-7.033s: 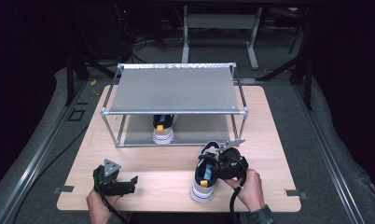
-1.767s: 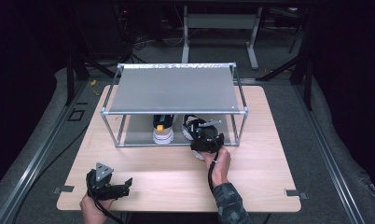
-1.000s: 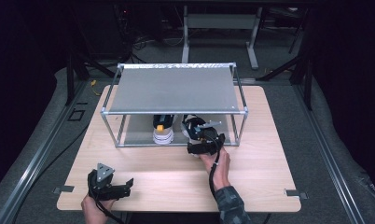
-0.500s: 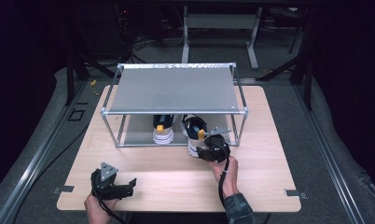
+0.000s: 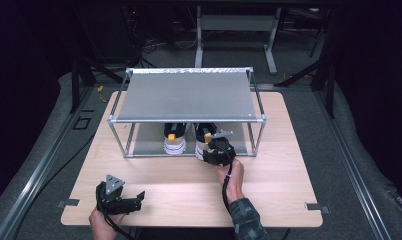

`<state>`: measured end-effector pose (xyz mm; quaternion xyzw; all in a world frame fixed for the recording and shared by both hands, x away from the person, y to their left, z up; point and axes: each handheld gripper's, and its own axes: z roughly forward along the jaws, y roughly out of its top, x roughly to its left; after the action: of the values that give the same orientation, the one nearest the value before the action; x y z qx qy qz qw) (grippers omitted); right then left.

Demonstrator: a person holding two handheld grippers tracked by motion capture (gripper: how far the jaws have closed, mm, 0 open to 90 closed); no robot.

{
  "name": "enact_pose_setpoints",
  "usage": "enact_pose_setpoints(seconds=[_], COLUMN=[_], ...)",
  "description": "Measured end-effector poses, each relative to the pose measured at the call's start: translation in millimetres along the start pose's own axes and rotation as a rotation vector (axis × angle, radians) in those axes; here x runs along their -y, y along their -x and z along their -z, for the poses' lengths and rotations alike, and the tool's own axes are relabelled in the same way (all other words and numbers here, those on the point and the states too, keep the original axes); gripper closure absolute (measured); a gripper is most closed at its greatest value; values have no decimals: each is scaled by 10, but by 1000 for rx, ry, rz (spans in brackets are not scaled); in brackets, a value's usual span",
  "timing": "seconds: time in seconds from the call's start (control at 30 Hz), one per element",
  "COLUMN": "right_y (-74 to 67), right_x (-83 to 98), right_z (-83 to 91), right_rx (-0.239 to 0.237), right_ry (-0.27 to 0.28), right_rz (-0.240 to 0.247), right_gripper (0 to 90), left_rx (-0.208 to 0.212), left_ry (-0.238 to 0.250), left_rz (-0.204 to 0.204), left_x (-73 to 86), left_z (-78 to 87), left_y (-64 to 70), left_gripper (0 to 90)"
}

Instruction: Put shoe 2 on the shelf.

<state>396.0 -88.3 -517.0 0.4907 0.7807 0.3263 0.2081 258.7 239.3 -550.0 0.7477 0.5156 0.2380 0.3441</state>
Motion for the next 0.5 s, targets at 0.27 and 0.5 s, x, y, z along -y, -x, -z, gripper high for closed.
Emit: enact_pose_setpoints(seconds=[0.27, 0.5], right_y=[-25, -34], right_x=[-66, -95], right_z=[-110, -162], right_rx=[4, 13], right_ry=[-4, -3], right_rz=[3, 9], right_gripper=[466, 460], left_rx=[19, 20], left_ry=[-1, -5], left_rz=[4, -6], left_x=[-17, -48], left_z=[-53, -83], left_y=[17, 58], left_gripper=[0, 0])
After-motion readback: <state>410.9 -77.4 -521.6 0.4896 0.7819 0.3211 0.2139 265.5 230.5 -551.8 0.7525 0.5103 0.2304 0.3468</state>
